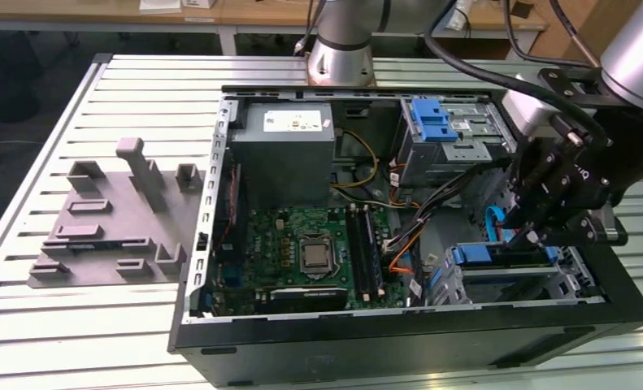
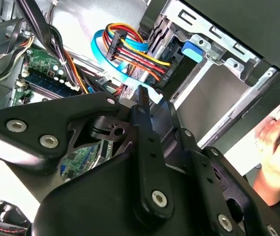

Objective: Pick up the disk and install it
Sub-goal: 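Insert the second disk wire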

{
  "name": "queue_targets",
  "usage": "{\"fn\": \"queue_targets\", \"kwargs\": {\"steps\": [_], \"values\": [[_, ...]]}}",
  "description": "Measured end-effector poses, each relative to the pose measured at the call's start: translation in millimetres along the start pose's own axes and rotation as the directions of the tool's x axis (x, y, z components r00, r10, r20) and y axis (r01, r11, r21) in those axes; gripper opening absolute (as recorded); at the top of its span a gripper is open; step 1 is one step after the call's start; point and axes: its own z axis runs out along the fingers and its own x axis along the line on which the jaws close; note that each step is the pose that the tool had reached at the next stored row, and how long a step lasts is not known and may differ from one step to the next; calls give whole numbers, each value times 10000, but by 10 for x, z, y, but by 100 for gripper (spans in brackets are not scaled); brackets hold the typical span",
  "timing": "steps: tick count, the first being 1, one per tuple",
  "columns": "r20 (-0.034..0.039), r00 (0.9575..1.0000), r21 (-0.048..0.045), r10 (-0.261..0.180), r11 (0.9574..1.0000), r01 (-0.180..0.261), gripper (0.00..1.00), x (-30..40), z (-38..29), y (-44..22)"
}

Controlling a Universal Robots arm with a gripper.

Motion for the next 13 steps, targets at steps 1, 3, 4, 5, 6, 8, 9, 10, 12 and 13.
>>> {"fn": "queue_targets", "kwargs": {"steps": [1,3,4,5,6,8,9,10,12,13], "values": [[-1,10000,0,0,10000,0,31,0,-7,0],[3,10000,0,-1,10000,1,31,0,-7,0],[3,10000,0,0,10000,0,29,0,-7,0],[0,10000,0,0,10000,0,23,0,-9,0],[0,10000,0,0,10000,0,17,0,-10,1],[0,10000,0,0,10000,0,11,0,-10,1],[0,10000,0,0,10000,0,11,0,-11,1],[1,10000,0,0,10000,0,11,0,-11,1],[0,10000,0,0,10000,0,11,0,-12,1],[0,10000,0,0,10000,0,11,0,-13,1]]}}
